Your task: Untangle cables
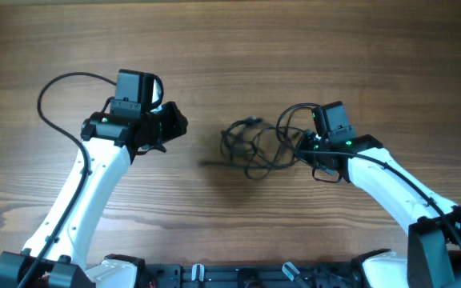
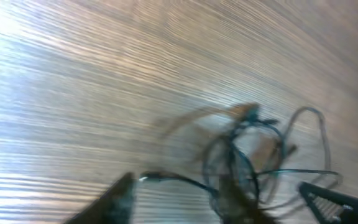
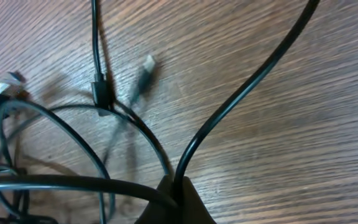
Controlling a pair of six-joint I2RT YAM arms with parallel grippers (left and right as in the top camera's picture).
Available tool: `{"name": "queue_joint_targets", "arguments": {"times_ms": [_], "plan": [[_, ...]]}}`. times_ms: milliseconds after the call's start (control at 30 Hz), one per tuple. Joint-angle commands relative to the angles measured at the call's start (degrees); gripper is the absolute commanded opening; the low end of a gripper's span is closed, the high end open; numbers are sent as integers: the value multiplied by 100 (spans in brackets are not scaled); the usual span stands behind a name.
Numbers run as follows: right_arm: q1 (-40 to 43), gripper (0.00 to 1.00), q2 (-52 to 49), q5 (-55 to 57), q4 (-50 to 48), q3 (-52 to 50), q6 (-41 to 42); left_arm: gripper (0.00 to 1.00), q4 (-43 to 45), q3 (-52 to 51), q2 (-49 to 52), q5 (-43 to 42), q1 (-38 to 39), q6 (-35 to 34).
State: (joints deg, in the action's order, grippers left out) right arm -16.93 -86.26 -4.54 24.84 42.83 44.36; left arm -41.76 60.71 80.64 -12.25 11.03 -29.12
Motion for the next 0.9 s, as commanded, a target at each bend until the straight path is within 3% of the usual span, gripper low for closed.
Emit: {"name": "queue_joint_targets", "arguments": {"times_ms": [0, 100, 300, 500, 867], "plan": [[2, 4, -55, 321, 46, -20, 125, 54, -2, 92, -103, 597, 2, 39], [2, 4, -55, 168, -92, -20, 52, 58, -4, 92, -103, 444, 4, 33], [2, 4, -55, -1709, -903, -20, -719, 59, 13, -24, -63, -702, 15, 15], [2, 4, -55, -3939, -2118, -20, -1270, 51, 20, -151, 369, -1351, 15, 17], [2, 4, -55, -4142, -2350, -20, -1259, 36, 229, -151, 1399, -2271, 144, -192]]}}
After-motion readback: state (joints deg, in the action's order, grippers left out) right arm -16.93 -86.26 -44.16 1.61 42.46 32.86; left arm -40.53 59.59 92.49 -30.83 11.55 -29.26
